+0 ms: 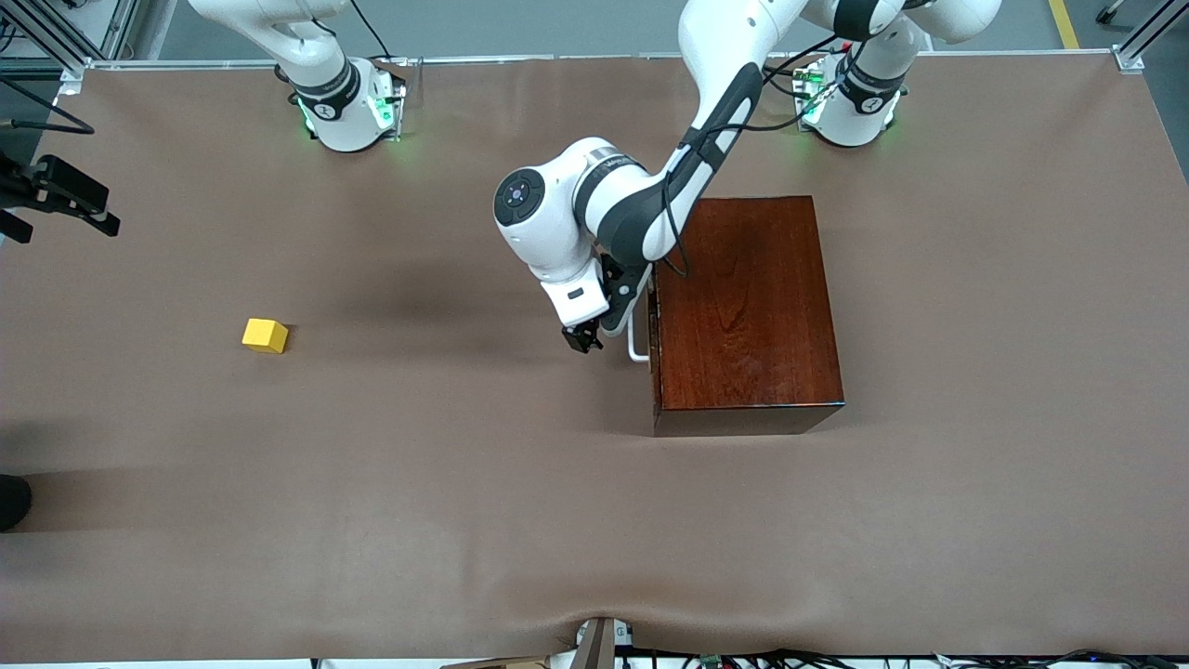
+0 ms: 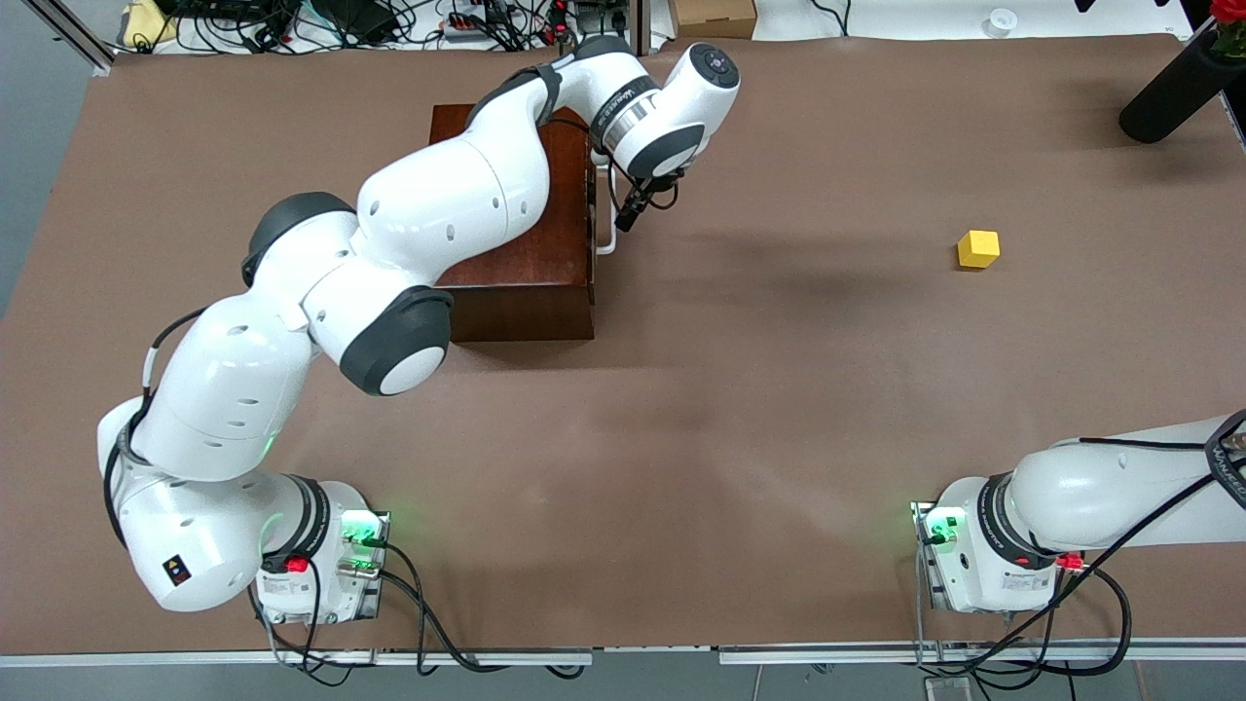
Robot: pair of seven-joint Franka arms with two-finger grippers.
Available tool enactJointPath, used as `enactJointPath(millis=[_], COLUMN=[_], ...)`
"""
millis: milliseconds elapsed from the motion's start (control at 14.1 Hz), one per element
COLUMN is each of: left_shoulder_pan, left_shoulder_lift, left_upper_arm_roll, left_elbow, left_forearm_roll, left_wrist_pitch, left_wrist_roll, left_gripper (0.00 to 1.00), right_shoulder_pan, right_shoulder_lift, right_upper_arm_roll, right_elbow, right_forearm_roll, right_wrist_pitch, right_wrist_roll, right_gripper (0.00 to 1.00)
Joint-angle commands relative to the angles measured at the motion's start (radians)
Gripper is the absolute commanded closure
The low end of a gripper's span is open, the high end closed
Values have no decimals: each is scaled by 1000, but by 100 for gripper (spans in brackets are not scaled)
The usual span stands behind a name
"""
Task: Open drawer, take yellow block, close drawer
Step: 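Push the drawer shut into the box with the left gripper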
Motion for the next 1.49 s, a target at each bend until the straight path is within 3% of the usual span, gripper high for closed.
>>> enactJointPath(millis=[0, 638, 780, 1135, 1419], left_shoulder_pan=[11, 28, 48, 231, 379], left_shoulder_lift=[-22, -38, -83, -286, -411], left_upper_arm_roll=[5, -5, -9, -6, -7], left_elbow=[-30, -5, 9, 0, -19], left_forearm_roll=[35, 20, 10, -134, -169], left_wrist_pitch=[-21, -8, 25, 15, -99], left_wrist_roll=[35, 55, 96, 433, 765], left_gripper=[0, 0, 0, 0, 0], right_shoulder_pan=[2, -4, -4, -1, -4], right_shoulder_lift=[9, 9, 9, 7, 7], right_upper_arm_roll=[8, 8, 8, 8, 8], right_elbow=[16, 16, 16, 16, 16], right_forearm_roll=[-35, -36, -36, -35, -35], right_wrist_pitch=[-9, -30, -30, -32, -55], right_wrist_roll=[-3, 6, 6, 8, 8], right_gripper=[0, 0, 0, 0, 0])
